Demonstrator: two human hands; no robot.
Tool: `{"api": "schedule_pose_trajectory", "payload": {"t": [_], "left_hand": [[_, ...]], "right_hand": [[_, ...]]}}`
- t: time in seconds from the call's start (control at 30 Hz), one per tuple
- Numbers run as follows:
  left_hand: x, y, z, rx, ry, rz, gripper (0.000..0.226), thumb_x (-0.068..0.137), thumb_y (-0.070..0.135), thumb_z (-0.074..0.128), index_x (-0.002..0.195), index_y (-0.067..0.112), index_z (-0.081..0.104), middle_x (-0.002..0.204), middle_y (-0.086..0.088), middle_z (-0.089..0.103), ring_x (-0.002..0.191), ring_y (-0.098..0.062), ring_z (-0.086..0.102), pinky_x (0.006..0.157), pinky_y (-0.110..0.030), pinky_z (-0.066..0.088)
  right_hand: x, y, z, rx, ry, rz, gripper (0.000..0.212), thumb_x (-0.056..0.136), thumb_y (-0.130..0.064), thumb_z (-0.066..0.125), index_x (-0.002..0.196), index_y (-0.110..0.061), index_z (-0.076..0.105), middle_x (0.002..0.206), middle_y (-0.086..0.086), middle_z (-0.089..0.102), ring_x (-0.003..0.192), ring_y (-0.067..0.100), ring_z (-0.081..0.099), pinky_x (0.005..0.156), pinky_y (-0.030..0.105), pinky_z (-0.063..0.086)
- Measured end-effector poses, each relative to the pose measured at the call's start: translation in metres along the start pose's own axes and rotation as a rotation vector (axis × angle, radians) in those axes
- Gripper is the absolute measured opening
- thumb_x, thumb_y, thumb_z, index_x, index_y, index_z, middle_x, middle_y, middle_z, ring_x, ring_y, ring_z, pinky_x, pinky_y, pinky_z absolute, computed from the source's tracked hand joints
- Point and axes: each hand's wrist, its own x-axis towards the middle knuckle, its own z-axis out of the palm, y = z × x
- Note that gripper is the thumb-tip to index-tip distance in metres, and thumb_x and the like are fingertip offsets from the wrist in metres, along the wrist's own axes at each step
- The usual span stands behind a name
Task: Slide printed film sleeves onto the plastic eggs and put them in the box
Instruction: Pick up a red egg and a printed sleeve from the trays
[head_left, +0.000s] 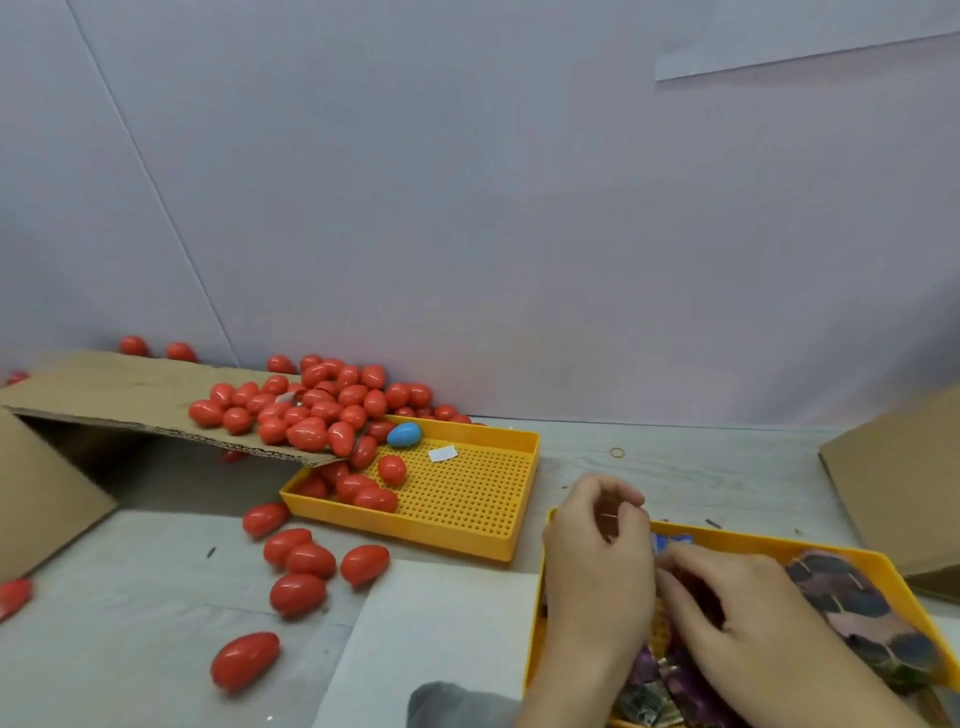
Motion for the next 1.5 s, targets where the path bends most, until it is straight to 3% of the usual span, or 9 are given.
{"api": "schedule_pose_trajectory", "payload": {"t": [0.23, 0.47, 0.6, 0.87, 1.0, 1.1, 1.17, 1.27, 1.5], "left_hand": [[0.020, 0.013, -0.030, 0.209, 0.154, 0.111, 0.018, 0.091, 0.012, 0.056, 0.081, 0.025, 0.062, 0.076, 0.010, 0.062, 0.077, 0.000, 0.059, 0.058, -0.011, 0.044], [0.087, 0.009, -0.111, 1.178, 0.366, -0.008, 0.017, 0.093, 0.019, 0.052, 0.107, 0.011, 0.057, 0.107, -0.009, 0.063, 0.101, -0.030, 0.060, 0.082, -0.040, 0.050], [0.120, -0.001, -0.137, 1.364, 0.236, -0.131, 0.029, 0.097, 0.034, 0.055, 0.116, 0.011, 0.057, 0.114, -0.007, 0.064, 0.104, -0.028, 0.063, 0.074, -0.035, 0.047], [0.125, -0.030, -0.140, 1.614, 0.131, -0.084, 0.027, 0.098, 0.014, 0.044, 0.120, 0.018, 0.057, 0.120, -0.004, 0.063, 0.113, -0.026, 0.057, 0.087, -0.035, 0.042], [0.111, -0.010, -0.122, 1.377, 0.202, 0.101, 0.015, 0.095, 0.012, 0.052, 0.109, 0.014, 0.056, 0.113, -0.008, 0.060, 0.104, -0.031, 0.058, 0.071, -0.037, 0.042], [0.092, 0.010, -0.093, 0.951, 0.193, 0.129, 0.017, 0.094, 0.011, 0.055, 0.111, 0.011, 0.059, 0.113, -0.007, 0.059, 0.104, -0.029, 0.058, 0.083, -0.039, 0.048], [0.076, 0.023, -0.068, 0.561, 0.179, 0.065, 0.020, 0.099, 0.011, 0.050, 0.115, 0.013, 0.061, 0.108, -0.005, 0.064, 0.100, -0.021, 0.062, 0.085, -0.034, 0.053], [0.047, 0.033, -0.030, -0.033, 0.162, -0.095, 0.026, 0.106, 0.014, 0.037, 0.107, 0.019, 0.062, 0.088, 0.000, 0.062, 0.069, -0.008, 0.062, 0.059, -0.023, 0.055], [0.009, 0.015, -0.004, -0.645, 0.149, -0.315, 0.027, 0.100, 0.007, 0.041, 0.091, 0.005, 0.066, 0.064, -0.003, 0.052, 0.048, -0.013, 0.043, 0.047, -0.028, 0.038]], "right_hand": [[0.000, -0.004, 0.000, 0.032, -0.085, 0.030, 0.024, 0.094, -0.031, 0.058, 0.071, -0.033, 0.065, 0.076, -0.025, 0.065, 0.076, 0.001, 0.059, 0.063, 0.020, 0.043], [0.002, -0.012, -0.006, 0.077, -0.186, 0.055, 0.019, 0.098, -0.031, 0.055, 0.081, -0.034, 0.062, 0.074, -0.028, 0.065, 0.080, -0.021, 0.052, 0.065, 0.008, 0.042], [0.004, -0.012, -0.006, 0.072, -0.203, 0.078, 0.018, 0.098, -0.031, 0.055, 0.081, -0.032, 0.063, 0.070, -0.003, 0.064, 0.080, -0.022, 0.052, 0.066, 0.007, 0.042], [0.007, -0.007, -0.001, 0.041, -0.183, 0.061, 0.020, 0.095, -0.028, 0.060, 0.076, -0.033, 0.065, 0.072, -0.020, 0.067, 0.074, -0.010, 0.058, 0.061, 0.010, 0.043], [0.006, -0.002, 0.002, 0.022, -0.152, 0.036, 0.022, 0.096, -0.030, 0.058, 0.075, -0.035, 0.064, 0.071, -0.018, 0.066, 0.077, -0.010, 0.057, 0.063, 0.012, 0.043], [0.004, -0.002, 0.002, 0.031, -0.120, 0.017, 0.022, 0.095, -0.030, 0.060, 0.074, -0.036, 0.064, 0.080, -0.032, 0.062, 0.081, -0.008, 0.057, 0.064, 0.012, 0.043], [0.002, -0.003, 0.002, 0.019, -0.114, 0.002, 0.023, 0.094, -0.028, 0.062, 0.073, -0.038, 0.065, 0.081, -0.042, 0.058, 0.082, -0.010, 0.057, 0.064, 0.011, 0.043], [0.000, -0.004, 0.000, 0.008, -0.103, -0.005, 0.020, 0.090, -0.030, 0.066, 0.072, -0.040, 0.066, 0.079, -0.033, 0.063, 0.079, -0.004, 0.060, 0.061, 0.014, 0.046], [-0.002, -0.009, -0.004, 0.006, -0.139, -0.034, 0.020, 0.080, -0.034, 0.074, 0.067, -0.043, 0.064, 0.083, -0.029, 0.063, 0.077, -0.001, 0.061, 0.062, 0.012, 0.044]]}}
